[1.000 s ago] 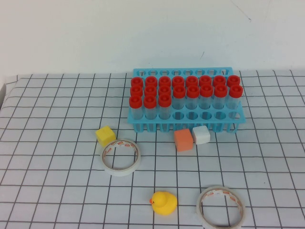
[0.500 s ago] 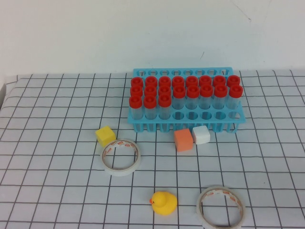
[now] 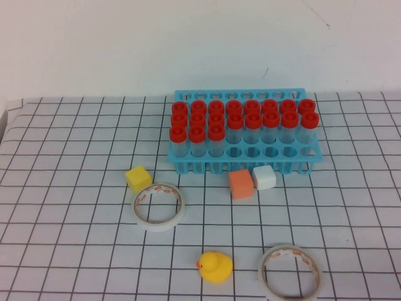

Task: Place the test tubes

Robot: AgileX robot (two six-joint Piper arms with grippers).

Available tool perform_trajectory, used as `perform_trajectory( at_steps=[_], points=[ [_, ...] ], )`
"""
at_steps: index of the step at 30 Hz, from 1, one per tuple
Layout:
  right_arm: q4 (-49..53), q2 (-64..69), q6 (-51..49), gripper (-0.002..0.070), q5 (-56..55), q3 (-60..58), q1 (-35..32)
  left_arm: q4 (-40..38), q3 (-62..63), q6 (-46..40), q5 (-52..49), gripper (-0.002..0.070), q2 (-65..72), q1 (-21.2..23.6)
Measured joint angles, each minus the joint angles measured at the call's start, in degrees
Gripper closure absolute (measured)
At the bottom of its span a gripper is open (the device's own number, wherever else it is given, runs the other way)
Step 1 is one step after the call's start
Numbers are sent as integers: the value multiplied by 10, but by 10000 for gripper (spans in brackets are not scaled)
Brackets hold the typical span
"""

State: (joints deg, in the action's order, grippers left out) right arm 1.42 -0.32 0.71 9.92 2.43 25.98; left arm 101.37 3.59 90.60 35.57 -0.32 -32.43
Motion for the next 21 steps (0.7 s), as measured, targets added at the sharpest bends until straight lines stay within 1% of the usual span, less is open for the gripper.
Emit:
perform_trajectory(
  at_steps=[3, 10, 12, 15, 21],
  points=[
    [-22, -4, 4, 678, 1, -27, -43, 0, 0, 0, 0, 676, 0, 0],
    [-27, -4, -7, 678, 21, -40, -222, 0, 0, 0, 0, 676, 0, 0],
    [-14, -4, -3, 678, 23, -40, -254, 0, 0, 0, 0, 676, 0, 0],
    [-2, -4, -3, 678, 24, -40, -280, 0, 0, 0, 0, 676, 0, 0],
    [-3, -4, -3, 678, 49, -40, -284, 0, 0, 0, 0, 676, 0, 0]
  ],
)
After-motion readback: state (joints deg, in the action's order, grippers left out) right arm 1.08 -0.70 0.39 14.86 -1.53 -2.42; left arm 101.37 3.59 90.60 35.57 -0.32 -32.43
